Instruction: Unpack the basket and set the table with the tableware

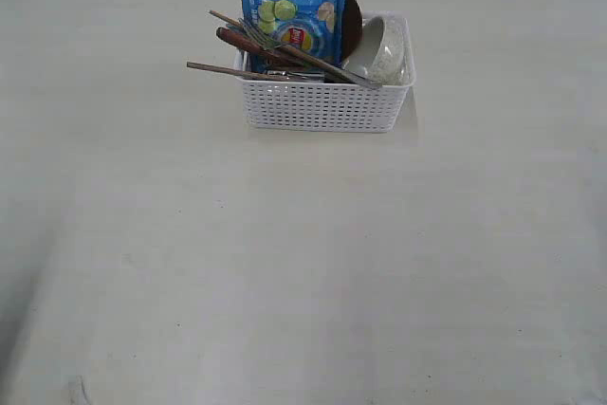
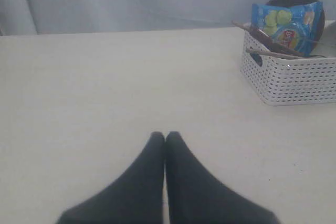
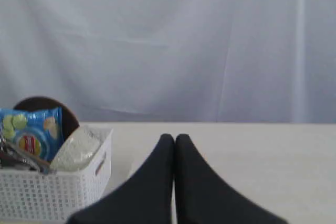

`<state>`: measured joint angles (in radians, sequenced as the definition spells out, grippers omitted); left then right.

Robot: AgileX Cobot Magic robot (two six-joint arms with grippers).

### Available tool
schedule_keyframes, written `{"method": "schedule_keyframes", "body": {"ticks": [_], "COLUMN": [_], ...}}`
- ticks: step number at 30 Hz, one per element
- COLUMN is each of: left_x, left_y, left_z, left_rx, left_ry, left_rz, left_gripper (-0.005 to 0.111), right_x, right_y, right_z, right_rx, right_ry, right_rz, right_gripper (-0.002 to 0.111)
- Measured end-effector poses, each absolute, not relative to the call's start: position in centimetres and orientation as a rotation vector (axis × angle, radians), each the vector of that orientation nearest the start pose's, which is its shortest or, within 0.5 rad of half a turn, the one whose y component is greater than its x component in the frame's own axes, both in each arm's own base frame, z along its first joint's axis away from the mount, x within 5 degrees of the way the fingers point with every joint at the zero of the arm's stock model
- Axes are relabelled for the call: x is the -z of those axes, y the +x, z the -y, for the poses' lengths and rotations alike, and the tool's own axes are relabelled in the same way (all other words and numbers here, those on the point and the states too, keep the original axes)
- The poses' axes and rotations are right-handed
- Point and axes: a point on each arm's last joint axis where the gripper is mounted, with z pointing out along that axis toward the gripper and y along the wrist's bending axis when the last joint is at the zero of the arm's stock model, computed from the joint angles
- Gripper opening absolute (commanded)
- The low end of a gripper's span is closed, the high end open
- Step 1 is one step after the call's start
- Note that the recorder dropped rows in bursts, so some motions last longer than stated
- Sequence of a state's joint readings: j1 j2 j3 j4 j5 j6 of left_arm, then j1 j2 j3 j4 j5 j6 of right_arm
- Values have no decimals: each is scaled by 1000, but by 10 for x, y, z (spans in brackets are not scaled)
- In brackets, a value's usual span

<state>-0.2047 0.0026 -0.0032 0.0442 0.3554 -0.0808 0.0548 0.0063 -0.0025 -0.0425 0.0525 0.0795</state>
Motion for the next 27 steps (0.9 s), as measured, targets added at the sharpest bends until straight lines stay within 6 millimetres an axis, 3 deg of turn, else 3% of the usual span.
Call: {"method": "schedule_keyframes", "body": {"ticks": [11,18,24,26,27], "left_x": [-182,-182,-182,-182,-182], "left_y": [52,52,52,52,52], "left_z": [9,9,9,9,9], "left_rx": [157,157,157,157,157], "left_ry": [141,141,141,141,141], "left_rz": [-1835,-1835,-1835,-1835,-1835], "left_gripper": [0,0,0,0,0], "right_x": [-225,-248,-309,-333,-357], "right_y": [55,48,51,63,83], "right_z": [-3,-4,-3,-4,-5], "right_rx": [-81,-107,-123,-126,-127], "right_ry": [-16,-10,10,16,18], "right_rz": [-1361,-1161,-1202,-1247,-1304], "right_gripper": [0,0,0,0,0]}}
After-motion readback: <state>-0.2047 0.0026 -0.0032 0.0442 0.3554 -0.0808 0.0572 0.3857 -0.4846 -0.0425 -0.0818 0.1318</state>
